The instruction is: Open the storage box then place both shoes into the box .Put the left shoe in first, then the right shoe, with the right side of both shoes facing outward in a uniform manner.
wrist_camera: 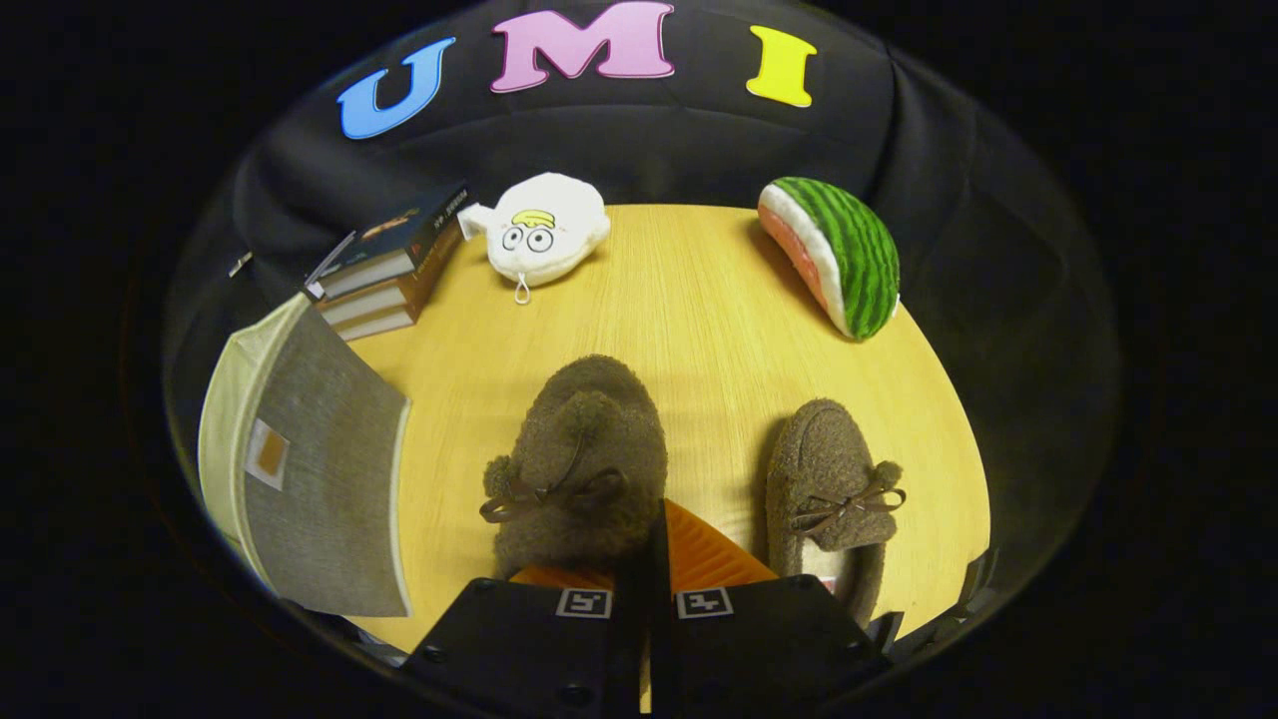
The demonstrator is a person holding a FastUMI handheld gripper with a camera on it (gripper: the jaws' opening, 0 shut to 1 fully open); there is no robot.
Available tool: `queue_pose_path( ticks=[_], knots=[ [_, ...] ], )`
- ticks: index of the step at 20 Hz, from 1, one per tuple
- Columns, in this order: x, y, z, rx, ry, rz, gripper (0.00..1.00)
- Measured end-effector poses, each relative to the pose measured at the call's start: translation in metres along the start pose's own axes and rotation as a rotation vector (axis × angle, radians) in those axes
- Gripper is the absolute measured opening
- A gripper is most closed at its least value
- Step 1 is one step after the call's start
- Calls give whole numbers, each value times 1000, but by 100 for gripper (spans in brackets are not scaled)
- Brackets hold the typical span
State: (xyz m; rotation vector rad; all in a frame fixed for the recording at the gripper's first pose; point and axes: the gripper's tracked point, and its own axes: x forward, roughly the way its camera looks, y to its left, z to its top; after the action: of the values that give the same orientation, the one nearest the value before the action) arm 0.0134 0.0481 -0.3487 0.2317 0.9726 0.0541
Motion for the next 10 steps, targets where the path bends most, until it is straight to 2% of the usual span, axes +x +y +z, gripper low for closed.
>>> queue_pose_path(
  ticks=[4, 10],
  knots=[
    [-56, 52, 39, 19, -34, 49, 9],
    [-110, 179, 72, -11, -39, 211, 9]
  ],
)
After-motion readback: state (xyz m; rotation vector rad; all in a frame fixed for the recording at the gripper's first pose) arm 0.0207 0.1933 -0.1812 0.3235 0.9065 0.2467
